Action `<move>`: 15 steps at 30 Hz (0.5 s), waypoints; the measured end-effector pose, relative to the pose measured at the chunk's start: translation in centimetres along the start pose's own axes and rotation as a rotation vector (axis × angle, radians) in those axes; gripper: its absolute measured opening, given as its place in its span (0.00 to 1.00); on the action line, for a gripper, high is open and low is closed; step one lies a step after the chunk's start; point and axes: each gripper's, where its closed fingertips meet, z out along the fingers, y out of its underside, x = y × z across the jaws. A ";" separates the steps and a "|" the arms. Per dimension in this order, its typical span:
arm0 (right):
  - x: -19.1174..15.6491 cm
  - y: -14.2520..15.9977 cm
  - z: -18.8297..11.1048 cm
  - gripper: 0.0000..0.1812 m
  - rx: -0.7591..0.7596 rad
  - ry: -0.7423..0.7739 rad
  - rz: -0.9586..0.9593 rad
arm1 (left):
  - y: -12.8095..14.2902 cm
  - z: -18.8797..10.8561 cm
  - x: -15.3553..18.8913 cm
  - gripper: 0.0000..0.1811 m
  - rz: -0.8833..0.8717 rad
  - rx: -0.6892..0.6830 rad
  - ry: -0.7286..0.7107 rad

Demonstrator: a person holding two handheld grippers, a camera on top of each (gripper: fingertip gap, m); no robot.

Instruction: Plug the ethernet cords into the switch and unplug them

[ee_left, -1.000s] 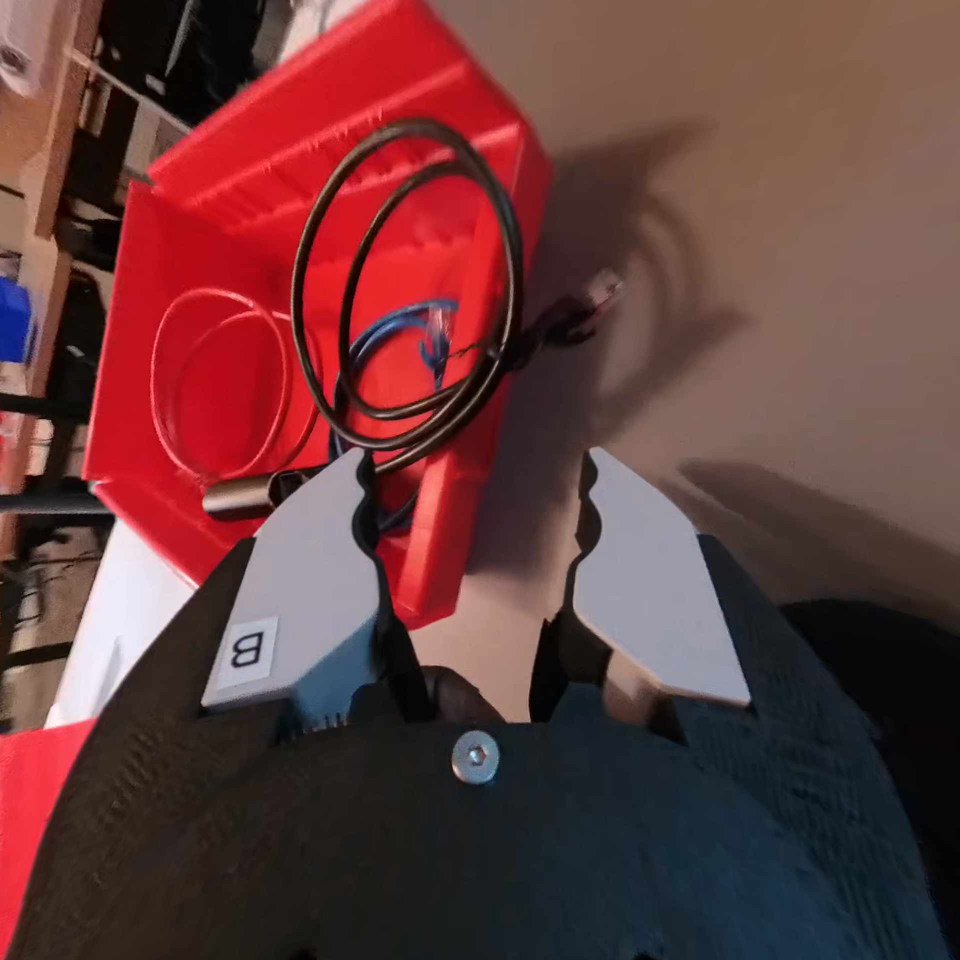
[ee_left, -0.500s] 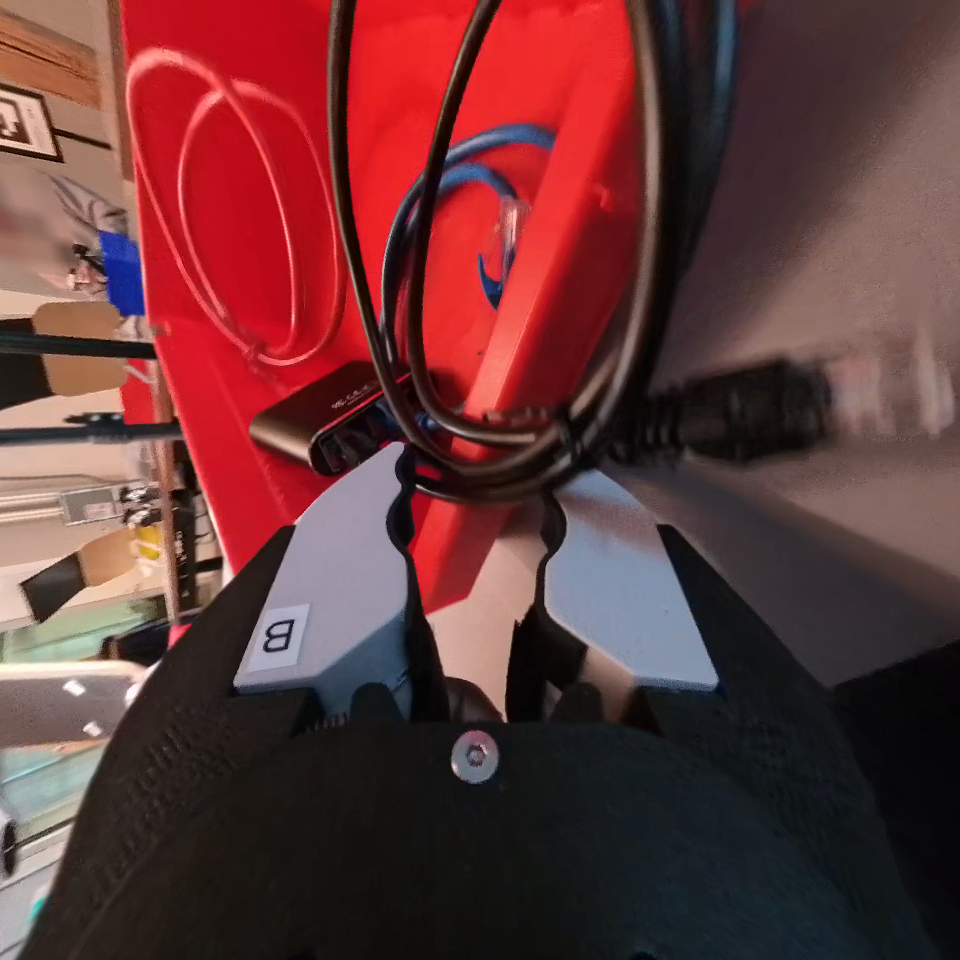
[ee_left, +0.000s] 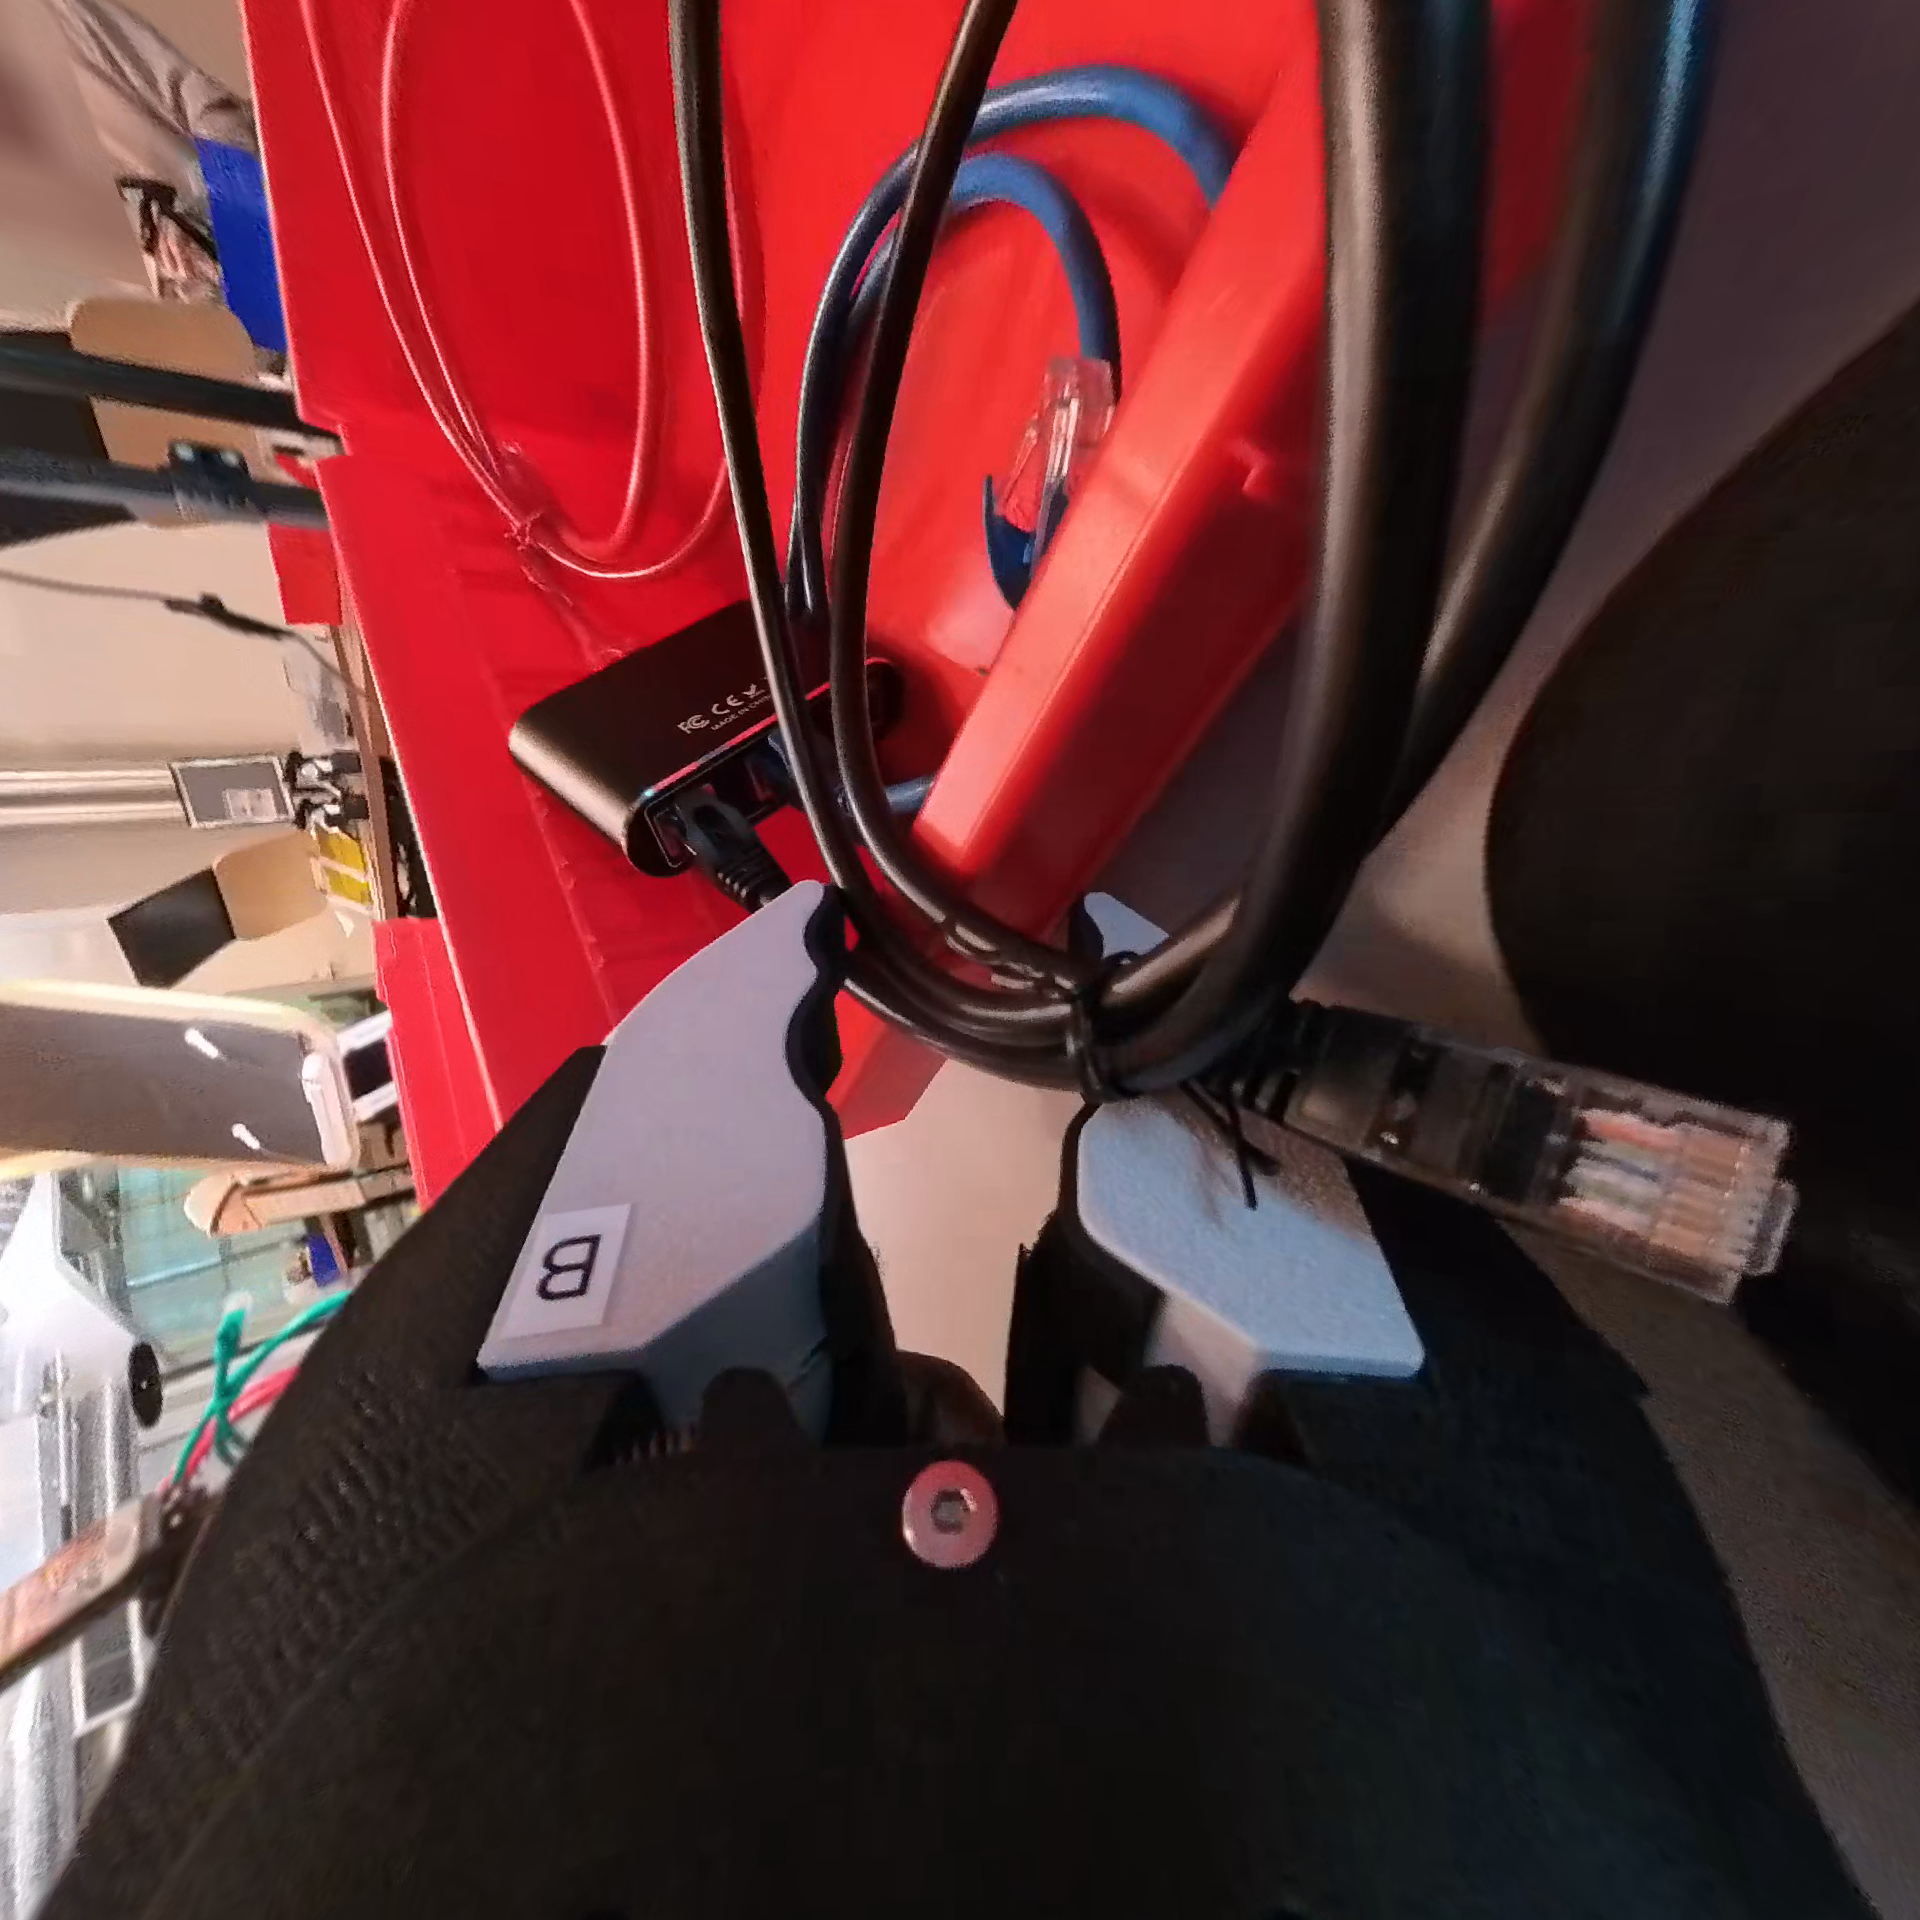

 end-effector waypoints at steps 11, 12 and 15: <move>0.5 3.0 -0.7 0.24 -0.014 0.027 0.081 | 6.9 -1.9 -0.4 0.24 -0.085 -0.021 0.000; 0.7 2.7 -1.0 0.29 0.020 0.026 0.114 | 6.8 -2.3 -0.2 0.28 -0.141 0.018 0.038; 1.6 1.6 -2.9 0.38 0.152 0.007 0.244 | 5.9 -4.3 -0.6 0.44 -0.423 0.168 0.176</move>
